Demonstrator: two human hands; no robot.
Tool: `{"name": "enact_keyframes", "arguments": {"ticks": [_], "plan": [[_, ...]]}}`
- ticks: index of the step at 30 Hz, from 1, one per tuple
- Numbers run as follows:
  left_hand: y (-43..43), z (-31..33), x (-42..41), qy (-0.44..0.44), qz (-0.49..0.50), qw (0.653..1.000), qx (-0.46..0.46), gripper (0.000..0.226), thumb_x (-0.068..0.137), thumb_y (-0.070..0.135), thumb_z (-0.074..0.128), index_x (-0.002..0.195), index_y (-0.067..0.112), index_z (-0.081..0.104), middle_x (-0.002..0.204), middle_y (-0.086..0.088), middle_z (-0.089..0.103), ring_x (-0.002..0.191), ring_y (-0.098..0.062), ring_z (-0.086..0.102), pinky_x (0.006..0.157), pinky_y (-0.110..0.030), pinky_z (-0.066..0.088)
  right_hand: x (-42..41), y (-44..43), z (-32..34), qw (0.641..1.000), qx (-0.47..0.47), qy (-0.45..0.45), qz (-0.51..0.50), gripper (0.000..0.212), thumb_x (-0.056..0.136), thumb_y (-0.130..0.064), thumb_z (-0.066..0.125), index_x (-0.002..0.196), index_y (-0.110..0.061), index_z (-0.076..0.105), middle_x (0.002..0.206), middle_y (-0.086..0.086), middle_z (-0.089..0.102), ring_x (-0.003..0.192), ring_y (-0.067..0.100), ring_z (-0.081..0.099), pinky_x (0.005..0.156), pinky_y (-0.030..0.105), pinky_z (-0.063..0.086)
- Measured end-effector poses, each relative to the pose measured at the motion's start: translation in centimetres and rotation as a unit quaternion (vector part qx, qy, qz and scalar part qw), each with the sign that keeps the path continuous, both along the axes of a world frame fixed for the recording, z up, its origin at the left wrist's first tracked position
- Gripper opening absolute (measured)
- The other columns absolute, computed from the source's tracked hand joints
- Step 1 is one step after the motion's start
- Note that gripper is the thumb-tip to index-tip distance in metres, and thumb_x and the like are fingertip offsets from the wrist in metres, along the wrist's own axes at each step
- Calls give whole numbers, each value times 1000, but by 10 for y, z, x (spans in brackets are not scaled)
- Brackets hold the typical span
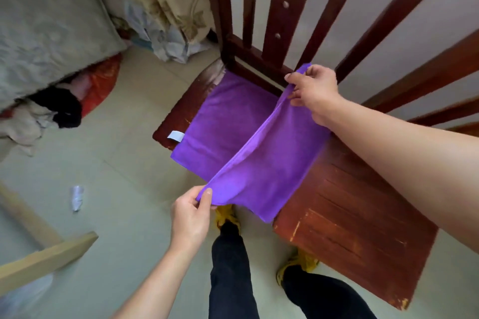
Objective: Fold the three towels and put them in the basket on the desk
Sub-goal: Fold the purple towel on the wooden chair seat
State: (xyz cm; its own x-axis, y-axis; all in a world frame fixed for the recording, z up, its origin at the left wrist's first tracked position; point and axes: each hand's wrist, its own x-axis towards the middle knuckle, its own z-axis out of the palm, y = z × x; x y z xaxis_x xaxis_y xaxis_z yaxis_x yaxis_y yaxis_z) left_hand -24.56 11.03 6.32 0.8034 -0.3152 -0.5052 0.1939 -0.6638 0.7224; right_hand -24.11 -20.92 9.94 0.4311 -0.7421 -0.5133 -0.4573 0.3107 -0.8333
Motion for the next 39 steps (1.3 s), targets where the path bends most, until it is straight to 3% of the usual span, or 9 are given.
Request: {"name": "enact_keyframes", "arguments": {"ticks": [5, 8, 14, 19, 23, 29, 33, 36, 39], "plan": [[8, -39, 71, 14, 32, 999, 9, 40, 83, 35, 46, 74, -2, 57, 64, -17, 56, 61, -18, 51, 66, -49, 51, 82, 8, -35, 999, 17, 37, 9, 36, 85, -8, 68, 66, -18, 39, 55, 5, 52, 34, 9, 54, 39, 23, 47], [14, -74, 109, 39, 68, 996, 37, 40, 72, 36, 48, 70, -3, 53, 60, -6, 49, 60, -14, 44, 66, -53, 51, 126, 16, -66, 997, 20, 74, 21, 35, 84, -7, 69, 67, -18, 40, 56, 5, 54, 37, 11, 55, 40, 24, 48], [14, -124, 162, 67, 70, 991, 89, 19, 71, 24, 52, 67, 7, 60, 63, -20, 61, 57, -29, 56, 66, -51, 56, 182, 26, -129, 988, 35, 151, 19, 26, 87, -10, 68, 75, -17, 46, 64, 7, 60, 45, 14, 59, 46, 27, 52], [19, -155, 186, 110, 59, 986, 114, 22, 74, 22, 48, 68, 2, 53, 58, -13, 55, 67, -38, 65, 67, -50, 55, 211, 32, -167, 984, 47, 172, 11, 30, 90, -10, 64, 75, -19, 40, 68, 8, 59, 51, 17, 59, 50, 29, 54], [30, -174, 193, 157, 66, 977, 125, 26, 73, 24, 53, 68, -2, 55, 56, -11, 53, 58, -25, 55, 70, -53, 57, 224, 33, -189, 982, 61, 178, 12, 27, 90, -17, 65, 103, -18, 42, 73, 8, 63, 54, 18, 64, 48, 28, 52], [31, -183, 197, 188, 74, 971, 125, 27, 66, 27, 52, 63, 0, 52, 61, -10, 55, 62, -23, 55, 73, -52, 56, 235, 45, -200, 981, -90, 169, 26, 22, 82, -20, 67, 68, -20, 50, 66, 3, 68, 50, 13, 68, 47, 25, 50], [28, -184, 200, 196, 66, 967, 146, 21, 74, 19, 58, 57, 8, 53, 56, -6, 52, 61, -24, 53, 73, -51, 57, 244, 48, -198, 981, -41, 151, 112, 8, 83, -15, 66, 82, -22, 63, 71, 0, 67, 56, 12, 65, 47, 24, 47], [26, -177, 202, 176, 74, 964, 187, 3, 80, 12, 64, 78, 10, 64, 76, -7, 64, 78, -29, 61, 80, -40, 54, 247, 40, -185, 971, 40, 155, 179, 19, 88, -14, 64, 106, -21, 67, 85, -1, 68, 72, 10, 63, 52, 21, 49], [19, -158, 206, 31, 70, 971, 225, 23, 78, 8, 64, 100, 13, 62, 106, -6, 60, 101, -30, 58, 78, -35, 45, 234, 26, -172, 986, 16, 134, 102, 15, 90, -18, 61, 102, -22, 69, 93, -1, 71, 84, 13, 68, 56, 22, 49]]}}
